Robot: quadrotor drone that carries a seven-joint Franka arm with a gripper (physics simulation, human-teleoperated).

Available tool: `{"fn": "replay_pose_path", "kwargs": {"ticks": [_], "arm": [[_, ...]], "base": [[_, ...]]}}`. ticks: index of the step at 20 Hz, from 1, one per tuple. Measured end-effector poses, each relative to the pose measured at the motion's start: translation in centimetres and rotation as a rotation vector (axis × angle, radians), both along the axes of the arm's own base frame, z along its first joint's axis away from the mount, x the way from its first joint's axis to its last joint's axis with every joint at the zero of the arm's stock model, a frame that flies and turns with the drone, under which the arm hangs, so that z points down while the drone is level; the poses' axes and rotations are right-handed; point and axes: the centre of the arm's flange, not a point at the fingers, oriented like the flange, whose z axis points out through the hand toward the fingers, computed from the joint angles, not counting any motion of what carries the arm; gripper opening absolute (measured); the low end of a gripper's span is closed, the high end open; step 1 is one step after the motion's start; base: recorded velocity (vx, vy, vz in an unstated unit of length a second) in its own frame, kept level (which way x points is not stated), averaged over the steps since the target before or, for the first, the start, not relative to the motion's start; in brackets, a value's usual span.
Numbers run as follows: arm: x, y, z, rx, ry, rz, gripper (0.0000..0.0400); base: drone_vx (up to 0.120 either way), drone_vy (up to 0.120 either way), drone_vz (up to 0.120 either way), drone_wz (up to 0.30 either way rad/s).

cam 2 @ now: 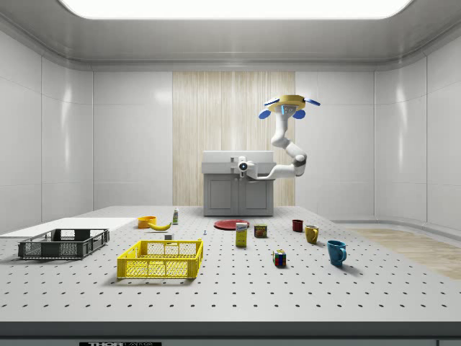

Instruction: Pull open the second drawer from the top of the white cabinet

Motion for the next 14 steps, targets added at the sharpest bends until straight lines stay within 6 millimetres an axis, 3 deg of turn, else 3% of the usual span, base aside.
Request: {"fn": "replay_pose_path", "kwargs": {"ticks": [7, 8, 11, 12, 14], "arm": [[-0.1, -2.7, 0.4, -0.008, 0.013, 0.000, 0.0173], [-0.3, -3.3, 0.9, -0.019, 0.005, 0.001, 0.0209], [-0.2, -4.6, 0.8, -0.018, 0.024, 0.000, 0.0200], [-0.4, -5.2, 1.3, -0.026, 0.034, 0.000, 0.0244], [-0.3, -5.9, 1.1, -0.023, 0.018, -0.001, 0.0224]], "base": [[0.000, 0.000, 0.000, 0.000], [0.000, 0.000, 0.000, 0.000], [0.000, 0.000, 0.000, 0.000], [0.000, 0.000, 0.000, 0.000], [0.000, 0.040, 0.000, 0.000]]}}
